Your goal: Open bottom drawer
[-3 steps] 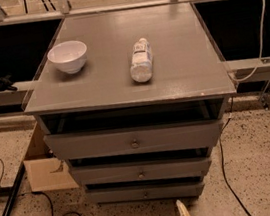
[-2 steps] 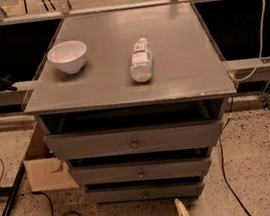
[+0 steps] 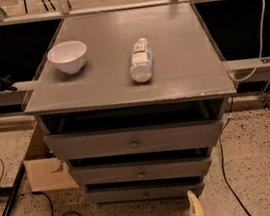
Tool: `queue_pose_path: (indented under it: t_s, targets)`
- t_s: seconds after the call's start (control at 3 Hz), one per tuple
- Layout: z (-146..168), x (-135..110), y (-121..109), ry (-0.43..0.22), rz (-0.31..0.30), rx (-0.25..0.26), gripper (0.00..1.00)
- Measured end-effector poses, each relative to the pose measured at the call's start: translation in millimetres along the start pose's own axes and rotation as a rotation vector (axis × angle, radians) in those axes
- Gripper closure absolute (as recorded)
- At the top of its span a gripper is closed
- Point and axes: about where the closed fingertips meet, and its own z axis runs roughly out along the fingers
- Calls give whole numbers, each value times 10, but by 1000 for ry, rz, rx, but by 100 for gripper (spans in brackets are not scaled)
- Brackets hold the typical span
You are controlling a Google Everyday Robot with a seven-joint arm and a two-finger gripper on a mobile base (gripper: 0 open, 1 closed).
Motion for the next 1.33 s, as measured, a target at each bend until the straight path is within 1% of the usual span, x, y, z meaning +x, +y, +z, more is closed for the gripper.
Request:
queue_pose_path:
  t_s: [0.33,0.67,1.0,1.33]
  targets:
    - [-119,162,-167,74,-44,101,0]
    - [-156,190,-152,82,-34,112,0]
    - [-13,145,-77,97,-80,37,0]
    - [200,351,-190,226,-177,18,0]
